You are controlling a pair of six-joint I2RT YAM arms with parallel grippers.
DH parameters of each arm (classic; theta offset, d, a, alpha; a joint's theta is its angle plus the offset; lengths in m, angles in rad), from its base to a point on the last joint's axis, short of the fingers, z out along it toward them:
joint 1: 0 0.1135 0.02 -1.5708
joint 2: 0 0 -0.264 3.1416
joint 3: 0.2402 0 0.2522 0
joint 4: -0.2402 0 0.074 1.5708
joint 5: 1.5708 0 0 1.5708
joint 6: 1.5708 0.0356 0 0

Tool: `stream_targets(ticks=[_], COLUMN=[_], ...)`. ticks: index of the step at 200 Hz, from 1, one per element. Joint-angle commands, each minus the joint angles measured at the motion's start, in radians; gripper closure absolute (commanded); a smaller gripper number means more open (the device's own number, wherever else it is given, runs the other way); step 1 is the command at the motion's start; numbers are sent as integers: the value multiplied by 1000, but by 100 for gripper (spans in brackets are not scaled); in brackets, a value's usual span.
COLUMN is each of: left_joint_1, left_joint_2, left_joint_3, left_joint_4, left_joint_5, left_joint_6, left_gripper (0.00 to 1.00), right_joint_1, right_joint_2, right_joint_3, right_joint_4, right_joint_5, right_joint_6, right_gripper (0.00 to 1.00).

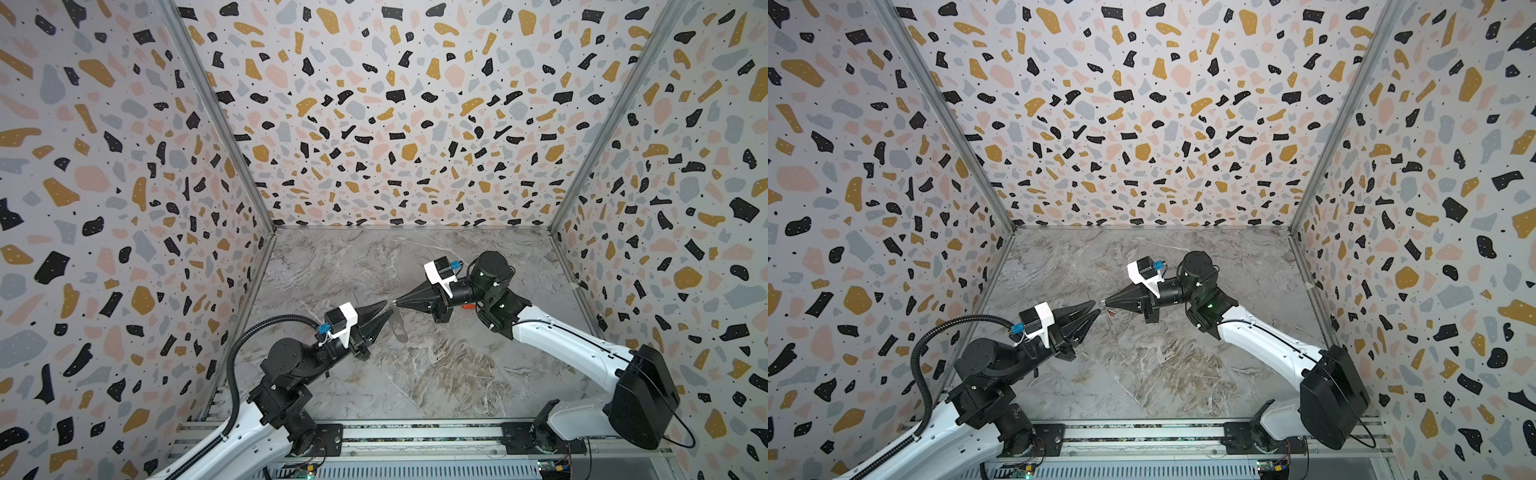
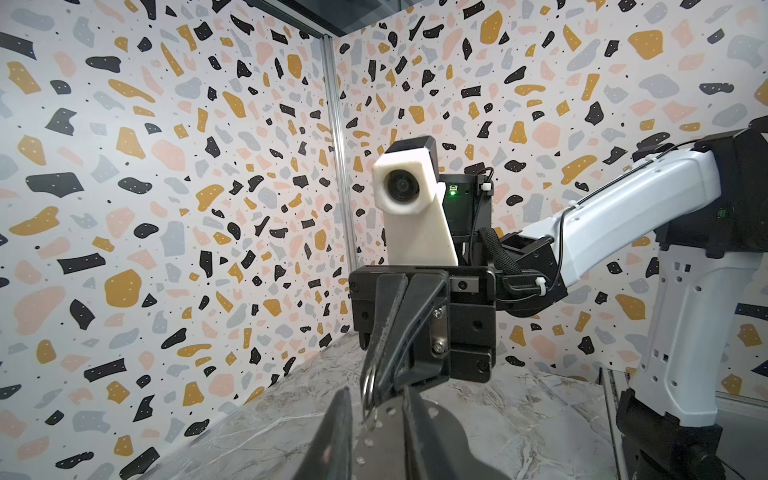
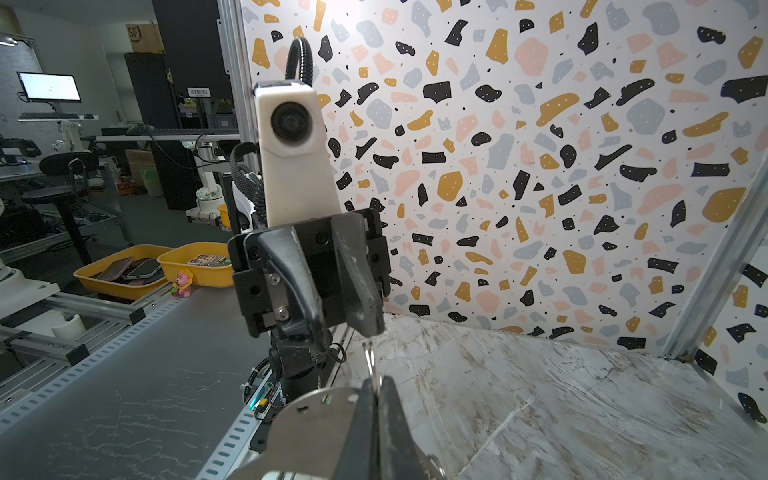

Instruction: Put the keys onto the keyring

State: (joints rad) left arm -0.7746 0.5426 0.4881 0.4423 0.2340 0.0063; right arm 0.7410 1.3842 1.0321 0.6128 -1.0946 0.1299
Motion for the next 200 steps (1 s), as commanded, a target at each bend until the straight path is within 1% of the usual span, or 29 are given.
stream_targets(ticks=[1, 68, 124, 150, 170, 175, 184, 200], left_joint_1=[-3, -3, -2, -3, -3, -3, -3, -3], left_joint_2=[10, 41, 37, 38, 39, 39, 40, 41], left_joint_3=[-4, 0, -2, -2, 3, 3, 8, 15], left_joint_4=[33, 51, 65, 66, 61, 58, 52, 44], left_joint_5=[7, 25, 25, 20, 15, 9, -10, -17], left_joint_6=[-6, -6, -5, -5, -7, -10, -18, -19], left_gripper=[79, 82, 85, 93, 96, 96, 92, 92], right_joint_1=[1, 3, 5, 5, 5, 5, 5, 5], right_joint_2=[-39, -31, -27, -29, -31, -33, -35, -37], right_joint_3=[-6, -11, -31, -37, -40, -42, -44, -46], right_joint_4=[64, 96, 100, 103, 102, 102, 100, 94], right_joint_5=[-29, -66, -67, -67, -66, -64, -61, -56], right_joint_6=[26, 56, 60, 63, 63, 63, 60, 58], right_gripper=[100, 100, 100, 100, 100, 100, 100, 100])
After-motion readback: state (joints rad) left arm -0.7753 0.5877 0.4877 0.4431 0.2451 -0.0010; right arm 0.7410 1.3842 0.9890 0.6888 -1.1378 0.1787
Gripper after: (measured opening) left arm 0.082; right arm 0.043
